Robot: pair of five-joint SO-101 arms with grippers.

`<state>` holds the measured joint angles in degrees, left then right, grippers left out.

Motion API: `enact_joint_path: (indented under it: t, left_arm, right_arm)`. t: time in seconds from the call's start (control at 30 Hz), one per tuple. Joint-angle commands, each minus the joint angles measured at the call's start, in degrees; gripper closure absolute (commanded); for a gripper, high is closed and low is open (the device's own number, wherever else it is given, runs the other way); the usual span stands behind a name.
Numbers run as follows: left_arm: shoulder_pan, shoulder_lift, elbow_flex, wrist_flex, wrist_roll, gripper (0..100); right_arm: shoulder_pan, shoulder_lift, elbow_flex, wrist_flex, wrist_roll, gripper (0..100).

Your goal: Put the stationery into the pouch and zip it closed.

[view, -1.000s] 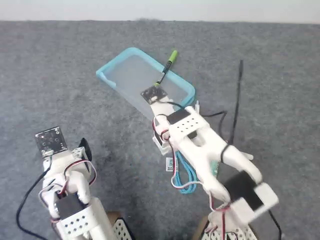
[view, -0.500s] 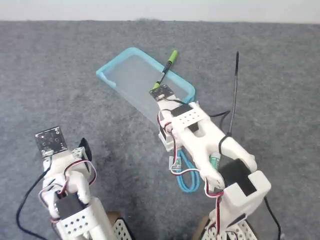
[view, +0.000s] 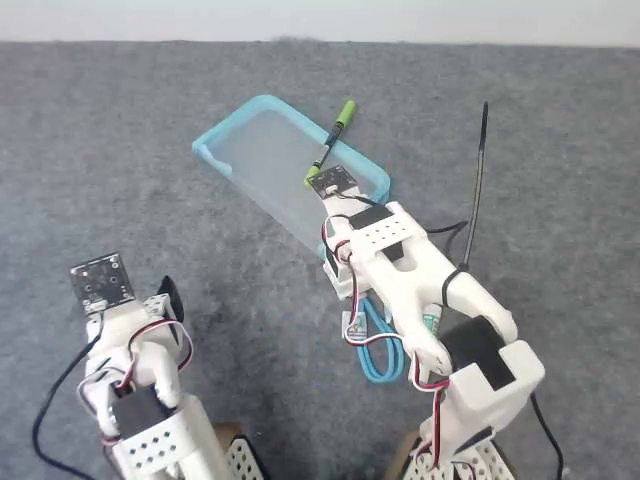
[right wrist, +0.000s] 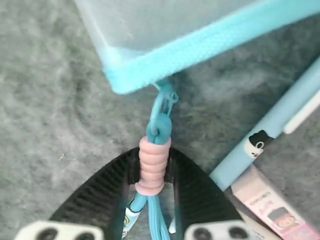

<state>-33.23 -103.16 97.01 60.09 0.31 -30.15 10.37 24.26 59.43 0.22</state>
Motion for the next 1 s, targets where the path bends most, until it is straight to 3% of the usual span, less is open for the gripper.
enact_joint_path:
  t: [0.0, 0.77, 0.97]
  left_arm:
    - [-0.09, -0.97, -0.40, 0.18, 0.62, 77]
    - [-0.09, -0.97, -0.40, 0.18, 0.62, 77]
    - [-0.09, -0.97, -0.40, 0.18, 0.62, 77]
  right_arm:
    - [1.01, -0.75, -2.37, -0.31, -0.62, 98.9]
    - [1.01, -0.48, -2.37, -0.22, -0.26, 99.1]
    - [0.92, -1.01, -4.31, 4.18, -0.18, 99.1]
